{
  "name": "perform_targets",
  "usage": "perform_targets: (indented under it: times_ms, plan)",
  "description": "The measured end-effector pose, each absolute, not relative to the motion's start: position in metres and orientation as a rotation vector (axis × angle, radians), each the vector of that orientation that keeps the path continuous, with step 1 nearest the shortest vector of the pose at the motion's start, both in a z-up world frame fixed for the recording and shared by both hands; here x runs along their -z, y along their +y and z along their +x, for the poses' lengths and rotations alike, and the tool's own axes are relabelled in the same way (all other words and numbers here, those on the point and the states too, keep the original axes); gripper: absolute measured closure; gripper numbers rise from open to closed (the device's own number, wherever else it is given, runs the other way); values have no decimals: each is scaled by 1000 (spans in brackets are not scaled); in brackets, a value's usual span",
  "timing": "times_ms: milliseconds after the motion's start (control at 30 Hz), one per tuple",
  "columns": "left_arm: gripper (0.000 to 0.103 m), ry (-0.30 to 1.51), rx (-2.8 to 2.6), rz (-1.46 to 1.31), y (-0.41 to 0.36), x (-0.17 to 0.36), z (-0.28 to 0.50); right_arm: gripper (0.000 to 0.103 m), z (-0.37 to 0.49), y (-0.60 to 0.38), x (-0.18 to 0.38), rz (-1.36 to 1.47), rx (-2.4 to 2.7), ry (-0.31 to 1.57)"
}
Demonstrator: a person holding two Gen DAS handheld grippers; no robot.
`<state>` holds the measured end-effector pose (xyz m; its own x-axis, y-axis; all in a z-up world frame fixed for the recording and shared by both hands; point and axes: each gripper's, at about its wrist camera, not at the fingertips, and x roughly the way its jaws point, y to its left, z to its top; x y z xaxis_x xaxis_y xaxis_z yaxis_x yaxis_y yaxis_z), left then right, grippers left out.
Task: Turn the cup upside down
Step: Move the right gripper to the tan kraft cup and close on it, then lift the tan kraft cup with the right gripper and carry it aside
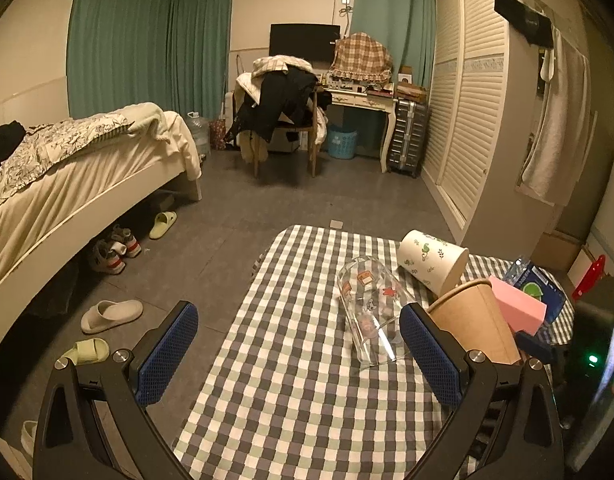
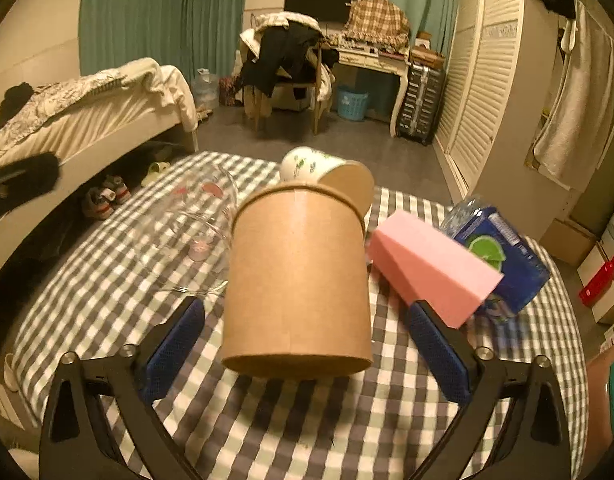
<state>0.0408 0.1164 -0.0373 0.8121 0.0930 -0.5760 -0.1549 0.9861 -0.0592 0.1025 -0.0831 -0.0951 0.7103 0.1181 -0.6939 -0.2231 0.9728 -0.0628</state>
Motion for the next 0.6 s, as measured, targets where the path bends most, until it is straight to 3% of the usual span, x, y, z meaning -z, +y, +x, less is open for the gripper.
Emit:
perform_targets:
  times_ms: [133, 600]
  plan:
    - [0, 613, -129, -97, 115, 38, 42, 26, 103, -86, 101, -108, -208, 786]
    - [0, 581, -64, -77, 90, 31, 27, 26, 12, -107, 90, -80, -94, 806]
